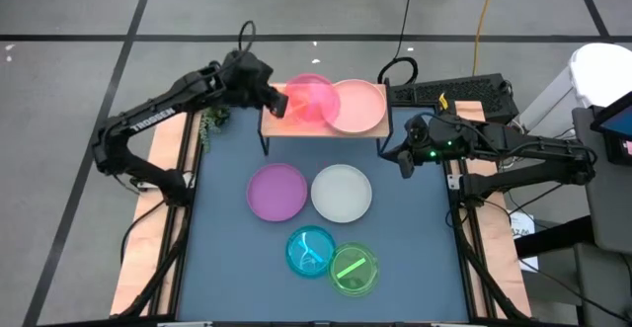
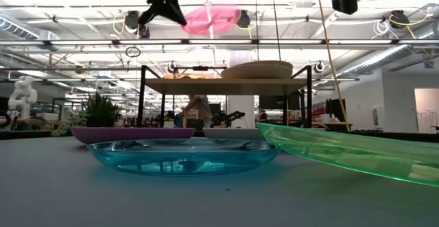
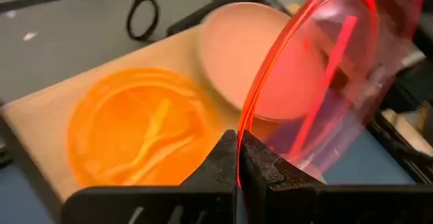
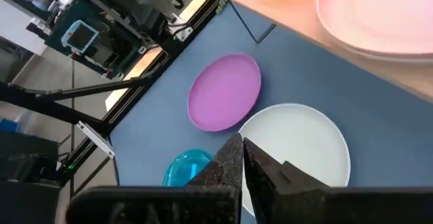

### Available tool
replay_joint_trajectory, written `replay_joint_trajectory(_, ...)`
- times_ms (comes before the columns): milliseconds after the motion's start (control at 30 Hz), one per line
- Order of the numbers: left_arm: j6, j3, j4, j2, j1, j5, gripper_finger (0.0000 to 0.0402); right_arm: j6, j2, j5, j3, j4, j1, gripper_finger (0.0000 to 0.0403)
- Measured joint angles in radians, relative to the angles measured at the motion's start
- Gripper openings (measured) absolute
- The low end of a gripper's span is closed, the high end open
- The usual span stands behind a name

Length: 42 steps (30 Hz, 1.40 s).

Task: Place and stack plates onto a shelf
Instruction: Stack the pink plate on top of the orange plate on the shelf

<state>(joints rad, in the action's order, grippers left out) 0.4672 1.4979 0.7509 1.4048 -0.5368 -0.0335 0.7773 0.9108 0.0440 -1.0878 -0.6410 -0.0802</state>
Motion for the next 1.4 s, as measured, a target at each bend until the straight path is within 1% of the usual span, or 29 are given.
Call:
replay_joint_trajectory(167, 0.014, 0.002, -0.018, 0.01, -0.079, -0.003, 0.0001, -0.02, 0.0, 0.017, 0.0, 0.036, 0.003, 0.0)
replay_joint_trajectory(300, 0.029, 0.0, 0.035, 0.04, -0.143, -0.013, 0.0001, -0.051, 0.0, 0.058, 0.0, 0.039, 0.004, 0.0)
replay_joint_trajectory(433, 0.053, 0.0, 0.076, 0.075, -0.194, -0.018, 0.0001, -0.062, 0.0, 0.065, 0.0, 0.04, 0.003, 0.0)
replay_joint_trajectory(533, 0.068, 0.0, 0.068, 0.096, -0.211, -0.085, 0.0001, -0.067, 0.0, 0.065, 0.0, 0.038, 0.004, 0.0)
replay_joint_trajectory(600, 0.073, 0.0, 0.077, 0.103, -0.222, -0.112, 0.0001, -0.066, 0.0, 0.065, 0.0, 0.038, 0.004, 0.0)
replay_joint_trajectory(1000, 0.089, 0.0, 0.123, 0.112, -0.265, -0.118, 0.0001, -0.085, 0.0, 0.065, 0.0, 0.038, 0.004, 0.0)
replay_joint_trajectory(1167, 0.105, 0.0, 0.184, 0.112, -0.26, -0.165, 0.0001, -0.082, 0.0, 0.062, 0.0, 0.038, 0.004, 0.0)
replay_joint_trajectory(1267, 0.123, 0.0, 0.181, 0.106, -0.265, -0.21, 0.0001, -0.066, 0.0, 0.061, 0.0, 0.038, 0.004, 0.0)
replay_joint_trajectory(1400, 0.101, 0.042, 0.217, 0.105, -0.297, -0.241, 0.0001, -0.063, 0.0, 0.061, 0.0, 0.039, 0.004, 0.0)
